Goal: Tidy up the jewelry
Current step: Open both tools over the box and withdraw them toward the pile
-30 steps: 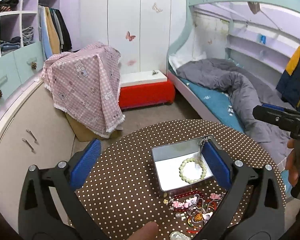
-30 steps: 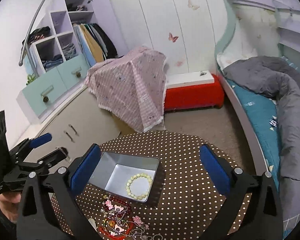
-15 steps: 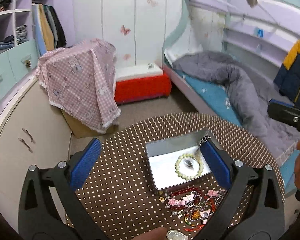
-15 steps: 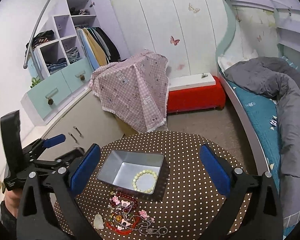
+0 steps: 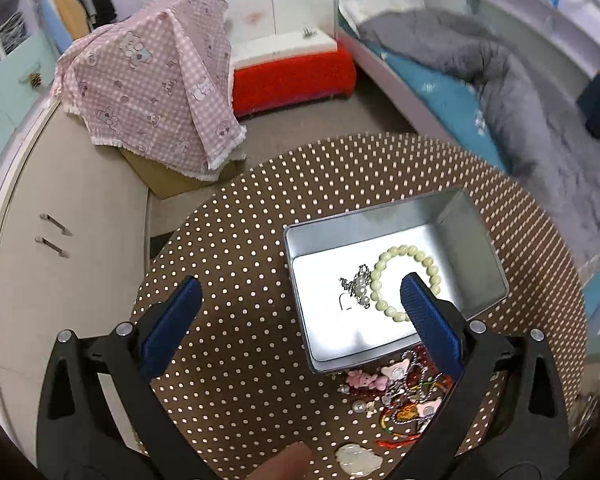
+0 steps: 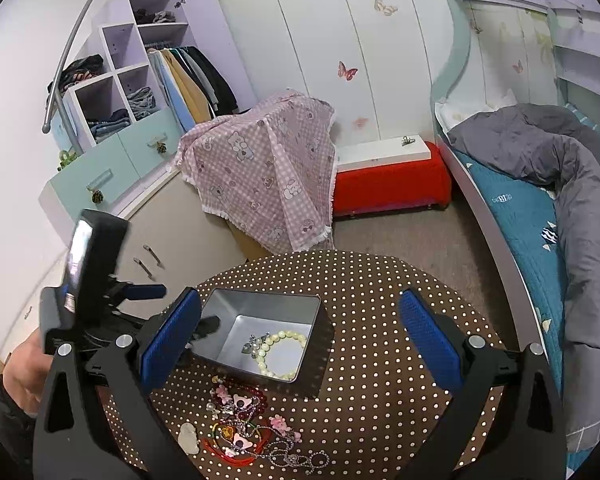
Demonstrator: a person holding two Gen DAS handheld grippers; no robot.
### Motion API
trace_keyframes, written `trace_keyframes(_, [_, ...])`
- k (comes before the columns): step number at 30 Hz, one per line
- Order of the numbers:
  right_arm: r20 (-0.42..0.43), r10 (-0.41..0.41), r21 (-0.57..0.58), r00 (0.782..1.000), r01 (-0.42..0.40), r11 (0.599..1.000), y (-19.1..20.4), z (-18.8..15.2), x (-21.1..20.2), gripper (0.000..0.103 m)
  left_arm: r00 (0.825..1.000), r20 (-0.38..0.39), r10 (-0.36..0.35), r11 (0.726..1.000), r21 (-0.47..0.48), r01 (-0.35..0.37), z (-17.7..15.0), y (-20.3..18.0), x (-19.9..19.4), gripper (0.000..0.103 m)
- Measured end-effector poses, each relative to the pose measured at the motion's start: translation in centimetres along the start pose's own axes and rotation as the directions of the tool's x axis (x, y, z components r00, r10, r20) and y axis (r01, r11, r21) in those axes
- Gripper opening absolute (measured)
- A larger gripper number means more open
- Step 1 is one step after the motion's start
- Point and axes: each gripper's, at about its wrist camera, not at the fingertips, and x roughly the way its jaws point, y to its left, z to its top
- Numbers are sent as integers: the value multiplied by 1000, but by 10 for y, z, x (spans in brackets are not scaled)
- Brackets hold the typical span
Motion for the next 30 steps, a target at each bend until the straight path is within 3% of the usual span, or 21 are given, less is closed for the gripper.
trace_keyframes(6, [-6, -3, -8, 1000, 3, 1000, 4, -11, -5, 96, 992, 128, -14, 997, -77, 24, -24, 14, -32, 97])
trace_keyframes(10, [-8, -9, -17, 1000, 9, 1000, 7, -21, -12, 96, 981, 195, 13, 997, -83, 4, -46, 22, -50, 97])
trace_keyframes(13, [-5, -9, -12, 1000, 9, 1000, 7, -28, -20, 96, 969, 246, 28, 995, -100, -3, -65, 27, -64, 97])
trace_keyframes(17, [8, -11, -20, 1000, 11, 1000, 13, -34, -31, 96, 946, 325, -3, 993, -113, 42, -90, 28, -82, 97])
trace_keyframes(19, [17, -15, -25, 1000, 16, 1000, 17, -39, -37, 96, 935, 355, 17, 993, -112, 25, -104, 25, -88, 97])
trace_keyframes(24, [21, -28, -26, 999, 29, 999, 22, -52, -47, 96, 929, 369, 35, 994, -113, 8, -127, 15, -89, 97])
trace_keyframes(30, [-6, -50, -31, 999, 49, 998, 25, -71, -50, 96, 946, 324, 25, 991, -133, 20, -156, 7, -75, 97])
